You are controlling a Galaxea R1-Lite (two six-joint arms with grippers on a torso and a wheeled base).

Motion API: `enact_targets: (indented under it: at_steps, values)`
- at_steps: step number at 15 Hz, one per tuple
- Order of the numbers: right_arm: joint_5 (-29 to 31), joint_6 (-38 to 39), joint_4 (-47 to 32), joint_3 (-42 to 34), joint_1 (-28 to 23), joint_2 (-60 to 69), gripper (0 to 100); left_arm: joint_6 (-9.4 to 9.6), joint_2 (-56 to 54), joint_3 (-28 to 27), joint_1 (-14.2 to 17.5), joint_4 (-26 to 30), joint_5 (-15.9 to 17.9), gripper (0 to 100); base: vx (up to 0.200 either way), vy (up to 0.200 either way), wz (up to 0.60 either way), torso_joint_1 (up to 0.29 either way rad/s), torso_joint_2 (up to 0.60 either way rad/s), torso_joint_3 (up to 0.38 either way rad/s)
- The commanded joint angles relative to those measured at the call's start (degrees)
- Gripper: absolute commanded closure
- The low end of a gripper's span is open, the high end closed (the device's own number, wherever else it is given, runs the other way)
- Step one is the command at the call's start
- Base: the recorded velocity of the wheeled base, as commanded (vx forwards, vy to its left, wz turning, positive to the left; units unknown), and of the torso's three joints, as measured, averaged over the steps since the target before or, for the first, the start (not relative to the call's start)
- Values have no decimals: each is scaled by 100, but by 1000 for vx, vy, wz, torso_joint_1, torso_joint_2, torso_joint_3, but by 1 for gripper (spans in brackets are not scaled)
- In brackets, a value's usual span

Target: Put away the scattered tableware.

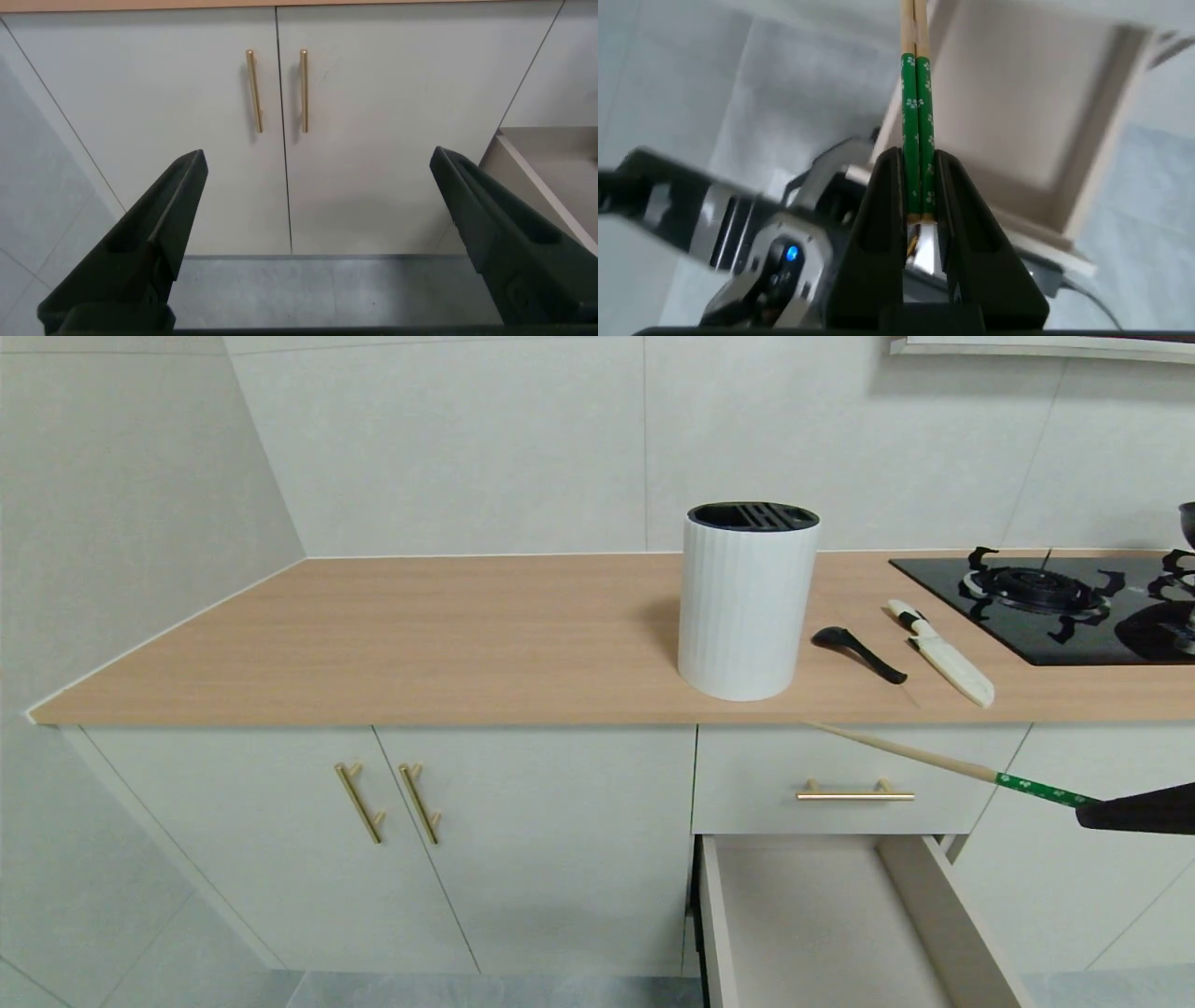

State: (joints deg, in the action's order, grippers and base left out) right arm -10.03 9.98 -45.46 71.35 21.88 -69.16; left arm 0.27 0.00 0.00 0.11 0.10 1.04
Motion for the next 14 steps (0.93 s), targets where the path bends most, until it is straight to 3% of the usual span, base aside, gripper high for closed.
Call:
enact_targets:
  at_steps: [1,4,14]
  values:
    - [-87,-23,371,-517,0,-10,100,0,0,0,-2,-1,2,0,0,0,0,0,0,0]
    - [-43,-32,1443,-1238,0,-239,100,0,0,0,-2,-1,2,0,0,0,0,0,0,0]
    - [-25,-207,1487,-1431,0,-502,100,0,0,0,7,-1,2,0,0,0,0,0,0,0]
